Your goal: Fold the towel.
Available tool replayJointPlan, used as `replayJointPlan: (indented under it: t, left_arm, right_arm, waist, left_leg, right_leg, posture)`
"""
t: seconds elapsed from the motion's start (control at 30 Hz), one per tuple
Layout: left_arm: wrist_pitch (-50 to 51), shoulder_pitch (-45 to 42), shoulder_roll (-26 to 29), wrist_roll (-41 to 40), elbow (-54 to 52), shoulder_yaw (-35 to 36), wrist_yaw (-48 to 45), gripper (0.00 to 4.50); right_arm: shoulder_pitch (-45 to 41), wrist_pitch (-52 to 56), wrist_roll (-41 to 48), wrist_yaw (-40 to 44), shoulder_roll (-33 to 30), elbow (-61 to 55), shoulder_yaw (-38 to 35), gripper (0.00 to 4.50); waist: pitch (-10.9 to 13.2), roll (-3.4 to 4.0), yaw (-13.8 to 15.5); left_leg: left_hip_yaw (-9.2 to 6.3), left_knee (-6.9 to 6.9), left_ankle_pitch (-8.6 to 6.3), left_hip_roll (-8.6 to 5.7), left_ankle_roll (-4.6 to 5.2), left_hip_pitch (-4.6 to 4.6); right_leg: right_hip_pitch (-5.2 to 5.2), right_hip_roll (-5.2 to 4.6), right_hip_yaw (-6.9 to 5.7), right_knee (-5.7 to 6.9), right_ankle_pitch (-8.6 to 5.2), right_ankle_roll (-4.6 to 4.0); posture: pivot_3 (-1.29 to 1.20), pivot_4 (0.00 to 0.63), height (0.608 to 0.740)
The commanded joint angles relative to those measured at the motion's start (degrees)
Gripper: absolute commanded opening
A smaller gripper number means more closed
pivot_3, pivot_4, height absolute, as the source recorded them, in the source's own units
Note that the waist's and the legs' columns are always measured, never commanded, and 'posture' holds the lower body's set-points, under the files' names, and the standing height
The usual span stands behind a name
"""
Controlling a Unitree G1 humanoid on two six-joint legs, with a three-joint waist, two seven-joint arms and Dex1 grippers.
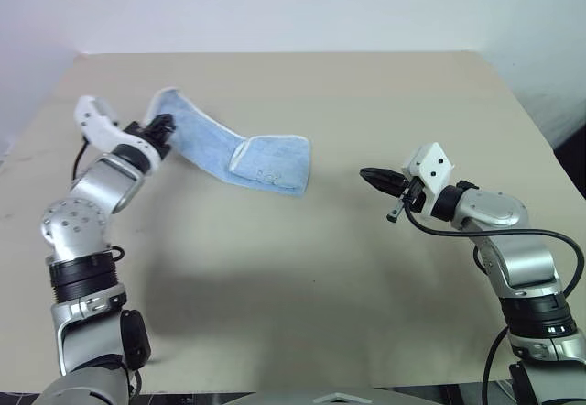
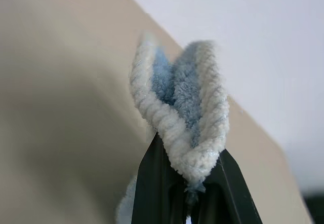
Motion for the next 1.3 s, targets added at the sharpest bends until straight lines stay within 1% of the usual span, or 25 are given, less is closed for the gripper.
replayJointPlan:
  t: [0.03, 0.1, 0.2, 0.27, 0.33, 0.37, 0.43, 0.47, 0.5, 0.73, 0.77, 0.8, 0.97, 1.1, 1.17, 1.27, 1.3]
  left_arm:
    - [3.9, -3.4, -1.5, 6.2, -6.4, -12.0, -7.3, 0.04]
    - [4.9, -4.7, -2.5, 12.3, -6.9, -20.2, -10.8, 0.04]
    - [5.1, -5.9, -3.6, 19.8, -5.6, -27.6, -14.3, 0.04]
    - [4.7, -6.7, -3.9, 24.9, -3.5, -31.1, -15.6, 0.04]
    - [4.3, -6.9, -4.3, 27.7, -2.3, -31.6, -17.3, 0.04]
    - [4.1, -6.9, -5.1, 27.6, -1.8, -30.1, -17.9, 0.48]
    - [4.4, -6.6, -6.0, 27.6, -1.7, -27.7, -18.8, 1.00]
    - [4.6, -6.5, -6.2, 28.0, -1.8, -27.0, -19.3, 1.41]
    - [5.0, -6.1, -6.0, 28.4, -2.3, -26.5, -20.0, 1.66]
    - [5.3, -4.3, -4.8, 29.8, -5.9, -21.9, -23.3, 4.03]
    - [4.6, -4.2, -4.5, 29.3, -6.7, -20.1, -23.9, 4.31]
    - [4.5, -4.2, -4.2, 28.8, -7.1, -18.2, -24.2, 4.45]
    - [2.9, -3.7, 0.9, 31.5, -8.3, -14.6, -27.8, 4.45]
    - [-0.2, -2.3, 4.7, 34.5, -7.7, -14.9, -31.9, 4.45]
    - [-1.8, -1.4, 5.6, 34.1, -8.6, -14.5, -35.3, 4.45]
    - [-3.6, -1.6, 4.6, 34.7, -7.7, -13.9, -35.9, 3.89]
    - [-4.4, -1.8, 4.6, 36.0, -7.2, -14.9, -36.4, 3.59]
  right_arm:
    - [0.3, -1.2, -0.1, -1.0, -0.3, -0.9, -1.6, 0.00]
    - [0.5, -1.2, -0.1, -1.4, -0.2, -1.3, -1.6, 0.00]
    - [0.9, -1.1, -0.2, -2.1, -0.1, -1.9, -1.5, 0.00]
    - [1.2, -0.8, -0.2, -2.6, 0.2, -2.7, -1.4, 0.00]
    - [1.5, -0.6, -0.1, -3.1, 0.3, -3.6, -1.2, 0.00]
    - [1.6, -0.5, -0.2, -3.3, 0.4, -4.0, -1.0, 0.00]
    - [1.9, -0.3, -0.1, -3.6, 0.5, -4.6, -0.9, 0.00]
    - [2.0, -0.3, -0.1, -3.6, 0.5, -4.7, -0.8, 0.00]
    - [2.0, -0.1, -0.1, -3.7, 0.6, -5.0, -0.7, 0.00]
    - [-0.1, -0.3, -0.2, -3.6, 1.6, -4.7, 0.8, 0.00]
    - [-1.3, -0.3, -0.2, -4.0, 2.2, -3.9, 1.2, 0.00]
    - [-2.5, -0.2, -0.6, -4.5, 2.9, -3.1, 1.5, 0.00]
    - [-8.3, 0.2, -0.7, -5.2, 5.9, 0.0, 3.3, 0.00]
    - [-11.4, 0.1, -0.4, -4.4, 7.9, 1.6, 4.5, 0.00]
    - [-12.7, 0.0, -0.4, -4.2, 8.9, 2.5, 5.1, 0.00]
    - [-16.1, 0.1, -0.7, -4.6, 12.2, 5.5, 7.0, 0.00]
    - [-17.3, 0.5, -0.6, -5.0, 13.6, 6.8, 7.3, 0.00]
  waist:
    - [0.0, 0.00, -0.3]
    - [0.0, 0.01, -0.5]
    - [0.0, 0.02, -1.0]
    - [0.0, 0.02, -1.2]
    - [0.0, 0.02, -1.2]
    - [0.0, 0.02, -1.2]
    - [0.0, 0.02, -1.2]
    - [0.0, 0.02, -1.2]
    - [0.0, 0.02, -1.2]
    - [0.0, 0.02, -1.1]
    - [0.0, 0.02, -1.1]
    - [0.0, 0.01, -1.1]
    - [0.0, 0.02, -2.0]
    - [0.0, 0.03, -2.1]
    - [0.0, 0.03, -1.9]
    - [0.0, 0.02, -2.0]
    - [0.0, 0.02, -2.1]
  left_leg:
    - [0.01, 0.00, 0.00, -0.02, 0.03, -0.04]
    - [0.02, -0.02, 0.00, -0.02, 0.09, -0.06]
    - [0.08, -0.11, 0.02, 0.06, 0.09, -0.05]
    - [0.08, -0.12, 0.04, 0.15, 0.06, -0.05]
    - [0.06, -0.11, -0.05, 0.18, 0.25, -0.03]
    - [0.04, -0.08, -0.05, 0.21, 0.26, -0.02]
    - [0.02, -0.02, -0.05, 0.23, 0.26, 0.00]
    - [0.01, 0.00, -0.05, 0.24, 0.27, -0.01]
    - [0.01, 0.01, -0.05, 0.24, 0.27, -0.01]
    - [0.01, 0.01, -0.06, 0.21, 0.28, -0.02]
    - [0.01, 0.01, -0.06, 0.21, 0.28, -0.02]
    - [0.01, 0.01, -0.06, 0.21, 0.28, -0.02]
    - [-0.01, 0.00, -0.05, 0.22, 0.26, -0.01]
    - [0.01, 0.00, -0.02, 0.20, 0.22, 0.00]
    - [0.01, 0.00, 0.05, 0.19, 0.09, -0.01]
    - [0.01, 0.03, 0.05, 0.16, 0.09, -0.01]
    - [0.01, 0.04, 0.05, 0.16, 0.10, -0.01]
  right_leg:
    - [-0.02, -0.01, 0.01, 0.02, 0.01, 0.00]
    - [-0.07, 0.01, 0.03, 0.01, 0.00, 0.00]
    - [-0.13, 0.12, 0.07, 0.00, 0.00, 0.01]
    - [-0.17, 0.17, 0.06, -0.05, -0.01, 0.01]
    - [-0.17, 0.19, 0.05, -0.01, -0.01, 0.00]
    - [-0.18, 0.20, 0.04, 0.04, -0.02, -0.02]
    - [-0.18, 0.20, 0.03, 0.11, -0.07, -0.10]
    - [-0.18, 0.20, 0.03, 0.11, -0.07, -0.11]
    - [-0.18, 0.19, 0.03, 0.12, -0.07, -0.09]
    - [-0.18, 0.18, 0.04, 0.10, 0.00, 0.01]
    - [-0.18, 0.17, 0.04, 0.11, 0.00, 0.01]
    - [-0.18, 0.17, 0.04, 0.11, 0.00, 0.01]
    - [-0.22, 0.18, 0.03, 0.21, 0.00, 0.01]
    - [-0.23, 0.18, 0.04, 0.36, 0.00, 0.00]
    - [-0.25, 0.18, 0.04, 0.43, -0.02, -0.03]
    - [-0.24, 0.14, 0.04, 0.45, -0.03, -0.05]
    - [-0.24, 0.14, 0.05, 0.46, -0.03, -0.04]
  posture:
    - [0.00, 0.150, 0.728]
    - [0.00, 0.150, 0.728]
    - [0.00, 0.150, 0.728]
    - [0.00, 0.150, 0.728]
    - [0.00, 0.150, 0.728]
    - [0.00, 0.150, 0.728]
    - [0.00, 0.150, 0.728]
    - [0.00, 0.150, 0.728]
    - [0.00, 0.150, 0.728]
    - [0.00, 0.150, 0.728]
    - [0.00, 0.150, 0.728]
    - [0.00, 0.150, 0.728]
    - [0.00, 0.150, 0.728]
    - [0.00, 0.150, 0.728]
    - [0.00, 0.150, 0.728]
    - [0.00, 0.150, 0.728]
    - [0.00, 0.150, 0.728]
